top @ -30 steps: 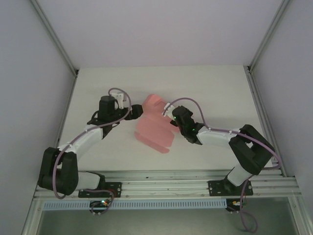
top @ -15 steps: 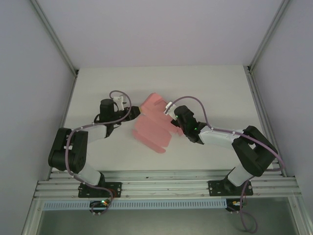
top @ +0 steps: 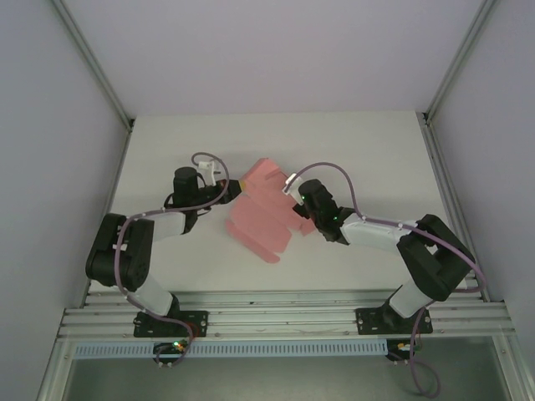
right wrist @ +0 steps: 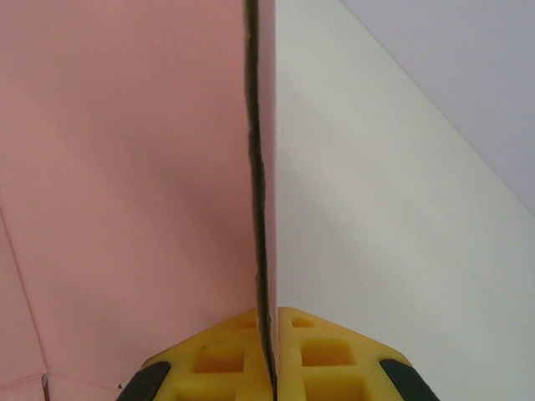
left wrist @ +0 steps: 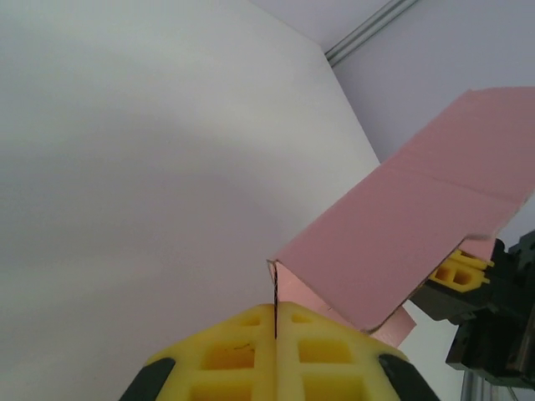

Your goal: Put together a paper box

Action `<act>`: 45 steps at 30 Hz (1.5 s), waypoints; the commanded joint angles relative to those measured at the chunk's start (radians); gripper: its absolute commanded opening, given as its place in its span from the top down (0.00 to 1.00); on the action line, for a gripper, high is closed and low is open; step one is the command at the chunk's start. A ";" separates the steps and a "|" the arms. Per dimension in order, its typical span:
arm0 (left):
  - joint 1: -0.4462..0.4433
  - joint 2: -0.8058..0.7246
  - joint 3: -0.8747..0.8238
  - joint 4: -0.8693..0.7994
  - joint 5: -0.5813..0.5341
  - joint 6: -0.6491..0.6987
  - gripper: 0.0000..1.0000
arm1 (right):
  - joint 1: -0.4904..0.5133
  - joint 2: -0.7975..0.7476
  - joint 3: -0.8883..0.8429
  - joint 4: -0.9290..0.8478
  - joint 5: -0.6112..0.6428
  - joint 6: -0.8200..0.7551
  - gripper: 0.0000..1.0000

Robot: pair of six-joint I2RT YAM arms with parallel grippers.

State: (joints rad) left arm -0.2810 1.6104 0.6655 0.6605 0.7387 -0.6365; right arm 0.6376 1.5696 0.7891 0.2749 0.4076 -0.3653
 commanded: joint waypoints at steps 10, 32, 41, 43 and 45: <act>-0.103 -0.226 0.001 -0.188 -0.154 0.301 1.00 | -0.070 0.008 0.151 -0.291 -0.112 0.181 1.00; -0.489 -0.065 0.243 -0.536 -0.639 0.839 1.00 | -0.023 -0.054 0.112 -0.217 -0.180 -0.011 1.00; -0.501 0.023 0.277 -0.421 -0.561 0.731 0.97 | -0.018 -0.072 0.071 -0.183 -0.192 -0.039 1.00; -0.490 0.021 0.274 -0.431 -0.571 0.711 0.96 | -0.018 -0.072 0.072 -0.185 -0.165 -0.052 1.00; -0.468 -0.003 0.256 -0.460 -0.581 0.681 0.84 | -0.017 -0.072 0.067 -0.184 -0.123 -0.086 1.00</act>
State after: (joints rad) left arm -0.7486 1.6241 0.9051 0.1505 0.0689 0.1104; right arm 0.5945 1.5192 0.8589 0.0063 0.3035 -0.4191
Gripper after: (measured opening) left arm 0.127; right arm 0.055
